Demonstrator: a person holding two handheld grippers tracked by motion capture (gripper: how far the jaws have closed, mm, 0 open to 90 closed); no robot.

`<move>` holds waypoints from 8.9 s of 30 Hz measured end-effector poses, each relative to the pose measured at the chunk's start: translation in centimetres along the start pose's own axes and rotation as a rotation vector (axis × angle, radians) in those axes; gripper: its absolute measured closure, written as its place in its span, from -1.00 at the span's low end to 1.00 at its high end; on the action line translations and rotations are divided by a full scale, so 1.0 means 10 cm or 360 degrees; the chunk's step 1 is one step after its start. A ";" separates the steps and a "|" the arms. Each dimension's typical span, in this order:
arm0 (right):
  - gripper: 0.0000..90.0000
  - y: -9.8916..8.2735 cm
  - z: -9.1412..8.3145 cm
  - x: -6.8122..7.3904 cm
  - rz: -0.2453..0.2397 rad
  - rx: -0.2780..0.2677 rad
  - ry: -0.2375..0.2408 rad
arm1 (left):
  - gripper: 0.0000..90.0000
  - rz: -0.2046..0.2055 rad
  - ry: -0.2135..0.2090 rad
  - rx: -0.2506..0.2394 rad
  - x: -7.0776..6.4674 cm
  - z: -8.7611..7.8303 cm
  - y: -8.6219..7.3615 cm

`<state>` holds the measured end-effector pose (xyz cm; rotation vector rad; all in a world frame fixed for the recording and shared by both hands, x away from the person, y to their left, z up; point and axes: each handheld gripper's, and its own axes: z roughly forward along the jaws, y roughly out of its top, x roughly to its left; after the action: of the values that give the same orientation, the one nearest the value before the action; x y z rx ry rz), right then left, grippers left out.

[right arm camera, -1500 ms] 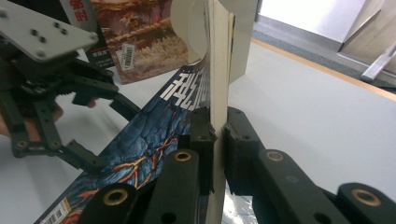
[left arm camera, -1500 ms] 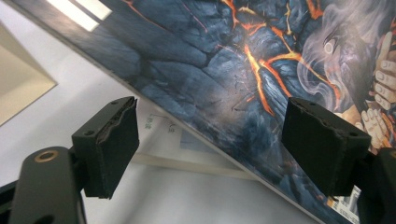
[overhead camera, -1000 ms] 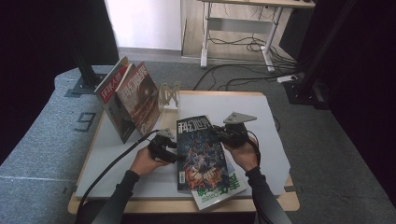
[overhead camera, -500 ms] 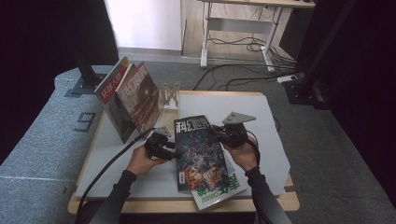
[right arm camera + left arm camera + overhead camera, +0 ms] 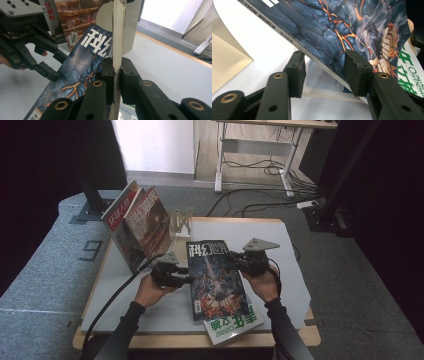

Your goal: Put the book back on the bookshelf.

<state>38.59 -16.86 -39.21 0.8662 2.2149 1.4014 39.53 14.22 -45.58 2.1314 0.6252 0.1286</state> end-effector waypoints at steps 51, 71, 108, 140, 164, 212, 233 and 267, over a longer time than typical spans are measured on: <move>0.77 0.12 -0.37 -0.04 -0.0065 -0.0174 -0.0009 | 0.69 0.0209 0.0043 -0.0127 -0.46 -0.45 0.18; 0.70 0.06 -0.45 -0.04 -0.0078 -0.0193 0.0010 | 0.62 0.0249 0.0035 0.0094 -0.46 -0.05 0.06; 0.58 -0.01 -0.55 -0.11 -0.0029 -0.0192 0.0000 | 0.82 0.0238 0.0055 -0.0022 -0.49 -0.22 0.42; -0.27 -0.30 -0.41 -0.21 0.0004 0.0010 0.0006 | 0.83 0.0214 0.0041 -0.0026 -0.53 -0.29 0.36; -0.63 -1.05 -0.31 -0.54 0.0175 0.0364 -0.0192 | 0.84 0.0126 0.0035 -0.0091 -0.44 -0.37 0.34; 0.45 -0.07 -0.37 -0.13 -0.0137 0.0056 0.0182 | 0.83 0.0210 0.0039 -0.0115 -0.55 -0.67 0.71; -0.81 -1.07 -0.32 -0.55 0.0201 0.0408 -0.0266 | 0.84 0.0077 0.0083 -0.0185 -0.43 -0.85 0.75; -1.00 -1.72 -0.26 -0.74 0.0321 0.0512 -0.0472 | 0.84 -0.0070 0.0445 -0.0212 -0.24 -1.49 0.49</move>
<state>37.40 -28.97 -53.73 1.3447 2.1959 0.9287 34.73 21.69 -32.43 1.9851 0.8025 0.4378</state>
